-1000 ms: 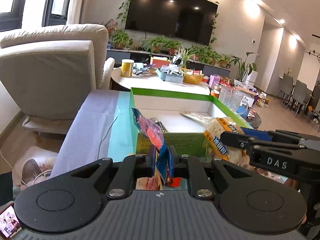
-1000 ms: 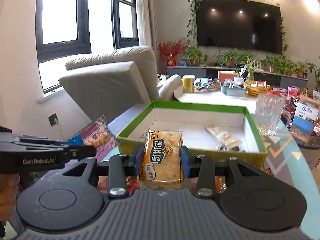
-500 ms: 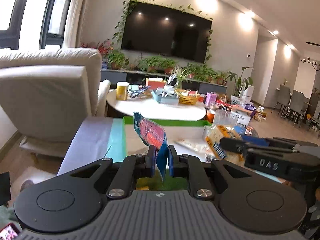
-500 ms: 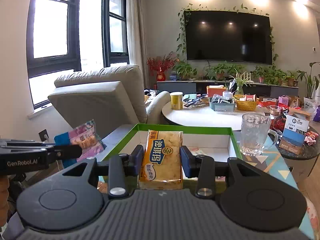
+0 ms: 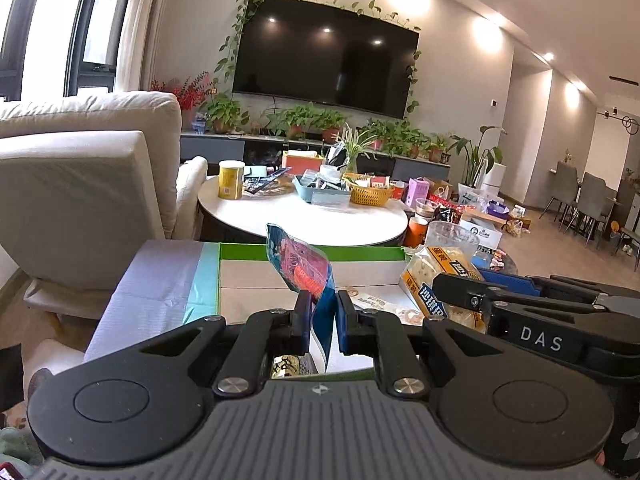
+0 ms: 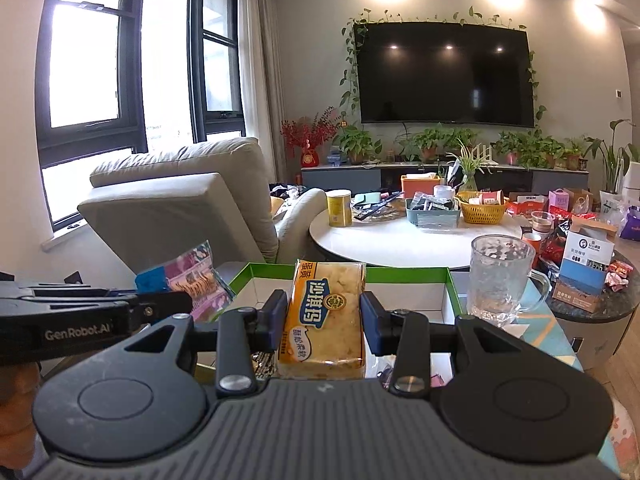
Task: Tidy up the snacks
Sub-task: 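Lift both held snacks toward the green box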
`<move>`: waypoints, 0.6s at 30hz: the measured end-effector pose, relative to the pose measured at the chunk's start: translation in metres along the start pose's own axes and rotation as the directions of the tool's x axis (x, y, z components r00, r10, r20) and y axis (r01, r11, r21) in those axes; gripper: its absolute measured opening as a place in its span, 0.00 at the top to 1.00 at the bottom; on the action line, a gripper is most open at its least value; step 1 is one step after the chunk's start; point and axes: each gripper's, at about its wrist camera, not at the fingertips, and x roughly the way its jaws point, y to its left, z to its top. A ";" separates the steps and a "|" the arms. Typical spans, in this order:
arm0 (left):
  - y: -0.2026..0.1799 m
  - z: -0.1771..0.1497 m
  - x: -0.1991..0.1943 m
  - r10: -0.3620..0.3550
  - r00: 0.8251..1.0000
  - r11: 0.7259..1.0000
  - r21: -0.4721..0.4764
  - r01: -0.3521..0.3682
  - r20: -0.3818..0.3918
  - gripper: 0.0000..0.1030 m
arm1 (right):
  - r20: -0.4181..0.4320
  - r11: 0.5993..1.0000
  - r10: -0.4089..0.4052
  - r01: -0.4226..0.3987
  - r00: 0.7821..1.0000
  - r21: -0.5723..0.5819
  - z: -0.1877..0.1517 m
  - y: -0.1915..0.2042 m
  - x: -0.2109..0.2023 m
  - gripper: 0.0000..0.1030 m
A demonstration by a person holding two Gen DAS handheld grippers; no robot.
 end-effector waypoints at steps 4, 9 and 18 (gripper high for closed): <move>0.001 0.003 0.019 0.006 1.000 1.000 -0.002 -0.006 -0.018 0.89 | -0.012 1.000 0.005 -0.005 1.000 -0.002 -0.001 -0.005 0.012 0.59; 0.004 0.008 0.046 0.009 0.999 1.000 -0.018 -0.010 -0.035 0.89 | -0.038 1.000 0.002 -0.002 0.999 0.007 -0.001 -0.013 0.031 0.59; 0.007 0.010 0.084 0.004 0.997 0.999 -0.033 -0.007 -0.072 0.89 | -0.067 0.999 -0.026 0.028 0.997 0.039 0.002 -0.028 0.060 0.59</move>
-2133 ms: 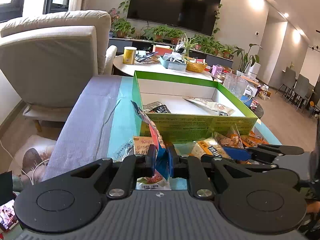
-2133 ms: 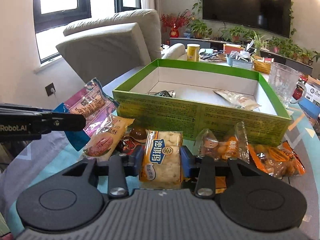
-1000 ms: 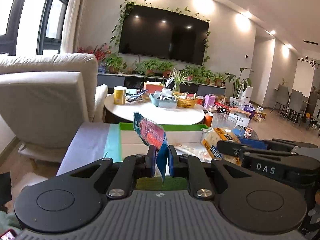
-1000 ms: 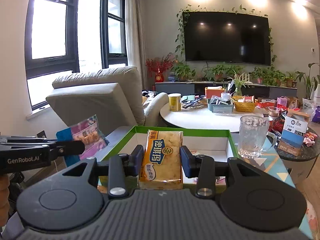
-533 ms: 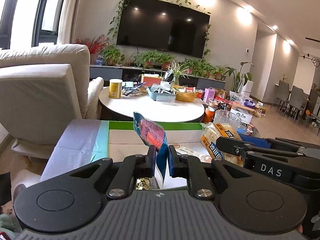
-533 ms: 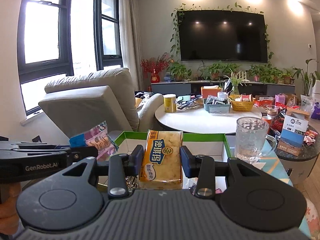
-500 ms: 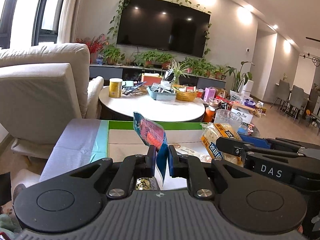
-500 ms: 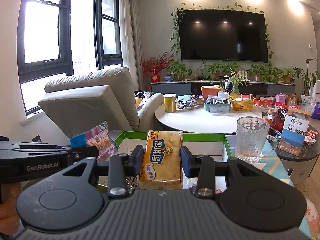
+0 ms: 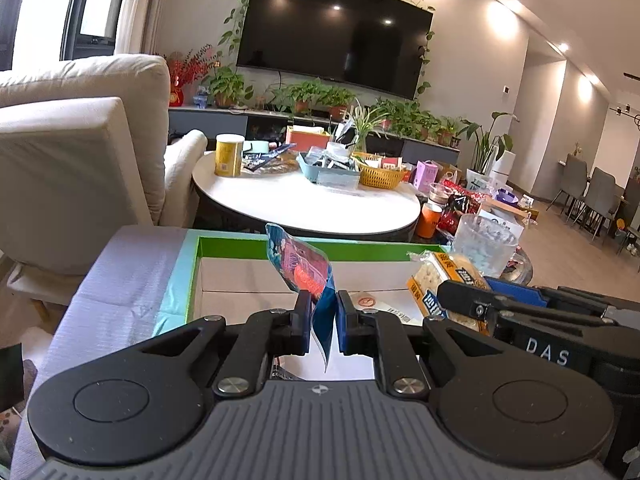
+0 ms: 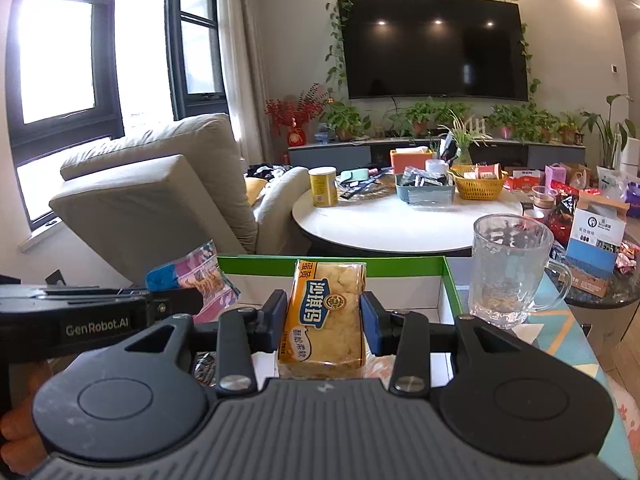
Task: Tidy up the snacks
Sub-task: 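Lift both held snacks toward the green box, then open both grippers to drop the snacks into the green box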
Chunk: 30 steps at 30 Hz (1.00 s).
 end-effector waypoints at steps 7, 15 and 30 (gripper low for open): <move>-0.001 0.000 0.014 0.001 1.000 1.000 0.001 -0.001 -0.025 0.89 | -0.025 1.000 -0.028 0.028 0.999 0.002 -0.001 -0.001 0.014 0.59; 0.000 -0.003 0.025 0.000 0.997 1.000 0.006 0.001 -0.078 0.88 | -0.056 0.998 -0.054 0.055 0.997 0.014 -0.008 -0.004 0.021 0.59; 0.021 -0.010 -0.029 0.007 0.995 1.000 -0.003 -0.007 -0.103 0.61 | -0.107 0.997 -0.073 0.069 0.992 -0.034 -0.024 0.004 0.005 0.54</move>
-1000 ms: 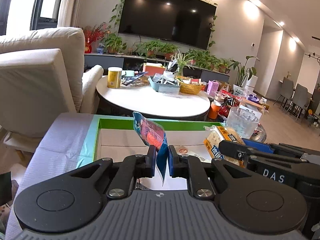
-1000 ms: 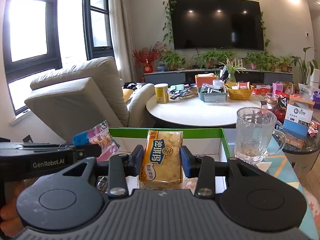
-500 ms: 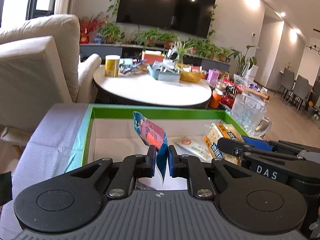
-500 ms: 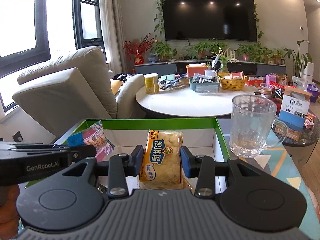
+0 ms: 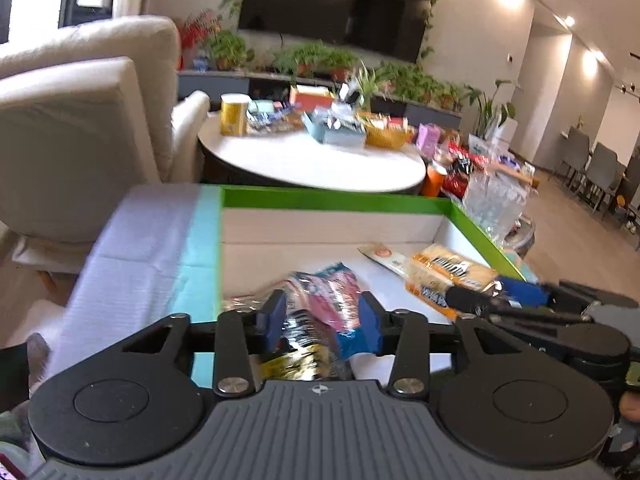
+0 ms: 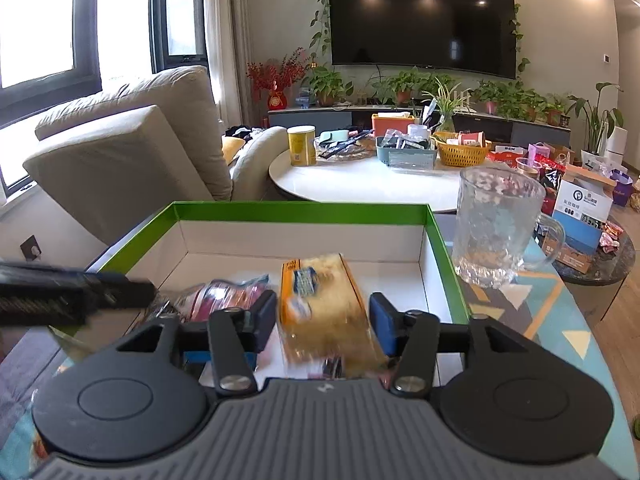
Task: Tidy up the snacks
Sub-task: 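Open both grippers to drop the snacks into the green box, then grasp the beige printed snack bag with the left gripper while the right grasps a peanut cracker pack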
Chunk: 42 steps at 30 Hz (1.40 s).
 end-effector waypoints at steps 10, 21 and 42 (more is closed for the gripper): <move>0.031 -0.036 -0.043 0.074 0.996 0.993 -0.088 -0.078 -0.042 0.52 | -0.006 0.999 -0.034 0.034 0.999 0.006 -0.016 -0.002 -0.029 0.54; 0.013 -0.081 -0.041 0.085 0.986 0.996 -0.002 -0.086 -0.144 0.47 | 0.038 0.998 -0.056 0.056 0.998 0.001 -0.031 -0.001 -0.081 0.54; 0.014 -0.099 -0.042 0.107 0.986 0.994 0.020 -0.106 -0.130 0.63 | -0.167 0.997 0.038 -0.049 0.985 -0.062 -0.086 0.031 -0.049 0.54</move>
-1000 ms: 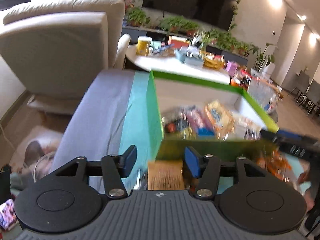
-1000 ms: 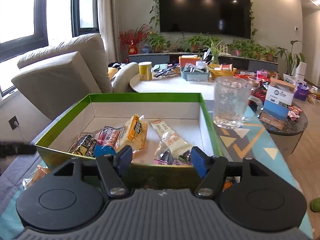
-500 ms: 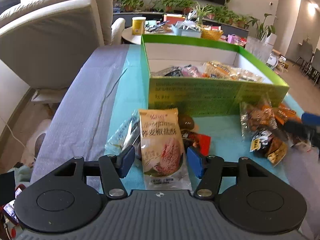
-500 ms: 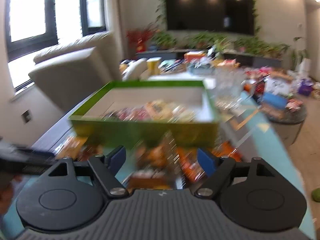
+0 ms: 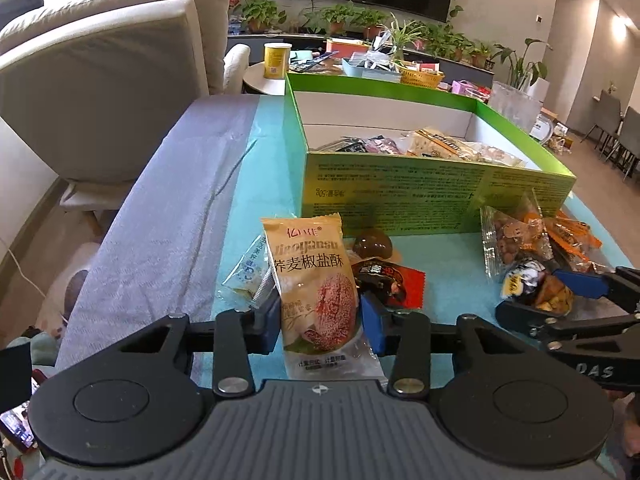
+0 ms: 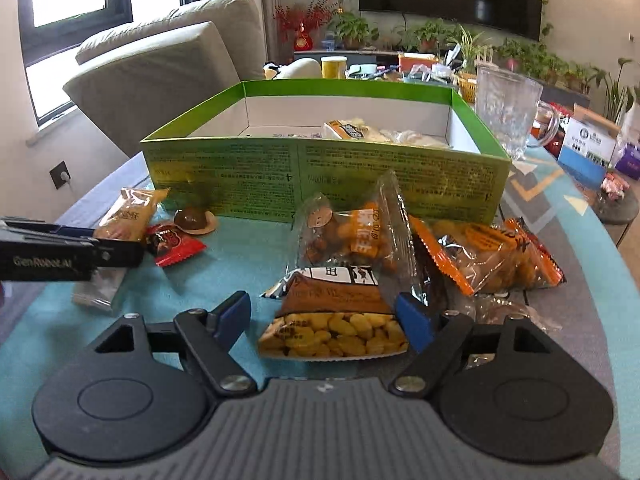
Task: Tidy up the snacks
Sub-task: 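Grasp the beige printed snack bag with the left gripper while the right grasps a peanut cracker pack, then carry both held snacks up over the green box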
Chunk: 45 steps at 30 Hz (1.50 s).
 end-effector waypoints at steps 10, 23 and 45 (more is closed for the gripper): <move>-0.012 0.001 -0.028 -0.027 0.997 0.999 0.037 0.024 0.069 0.63 | 0.029 0.998 0.029 -0.027 0.999 -0.056 -0.002 0.012 -0.019 0.54; -0.014 0.010 -0.042 -0.037 0.992 0.999 0.040 0.032 0.117 0.63 | 0.062 0.998 0.061 -0.059 0.996 -0.038 0.008 0.010 -0.038 0.54; -0.012 0.015 -0.040 -0.020 0.992 1.000 0.021 0.018 0.123 0.63 | 0.036 0.999 0.039 -0.039 0.999 0.002 -0.006 0.014 -0.019 0.54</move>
